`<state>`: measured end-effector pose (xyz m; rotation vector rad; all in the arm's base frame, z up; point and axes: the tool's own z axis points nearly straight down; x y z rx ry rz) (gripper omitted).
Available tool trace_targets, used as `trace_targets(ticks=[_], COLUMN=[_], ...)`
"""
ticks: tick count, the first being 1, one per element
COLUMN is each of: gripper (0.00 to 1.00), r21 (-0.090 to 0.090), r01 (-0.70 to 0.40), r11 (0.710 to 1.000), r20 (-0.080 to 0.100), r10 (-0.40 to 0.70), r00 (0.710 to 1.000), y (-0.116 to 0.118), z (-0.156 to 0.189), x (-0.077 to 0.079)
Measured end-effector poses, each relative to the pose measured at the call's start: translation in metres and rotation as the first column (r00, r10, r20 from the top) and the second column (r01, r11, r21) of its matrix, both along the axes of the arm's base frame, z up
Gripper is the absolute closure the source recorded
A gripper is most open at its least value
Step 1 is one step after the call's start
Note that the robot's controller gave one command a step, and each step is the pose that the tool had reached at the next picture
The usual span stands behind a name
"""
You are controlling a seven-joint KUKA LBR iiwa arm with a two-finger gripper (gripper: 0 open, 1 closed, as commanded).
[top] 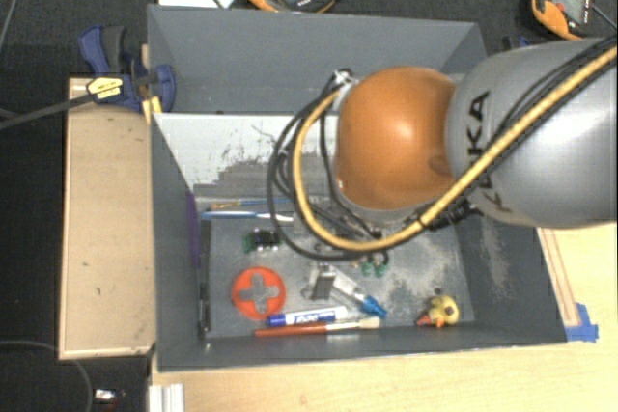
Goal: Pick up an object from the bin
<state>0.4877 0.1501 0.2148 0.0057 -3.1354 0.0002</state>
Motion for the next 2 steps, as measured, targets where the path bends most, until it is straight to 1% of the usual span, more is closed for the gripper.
trace_targets(ticks=[1, 2], gripper=[0.0, 0.0], r21=[0.002, 0.002], r01=[0.007, 0.053], r11=[1.0, 0.999], r20=[0.008, 0.007], r10=[-0.007, -0.053], r00=[1.0, 0.999], y=[-0.001, 0.047], z=[0.004, -0.055], x=[0.002, -0.008])
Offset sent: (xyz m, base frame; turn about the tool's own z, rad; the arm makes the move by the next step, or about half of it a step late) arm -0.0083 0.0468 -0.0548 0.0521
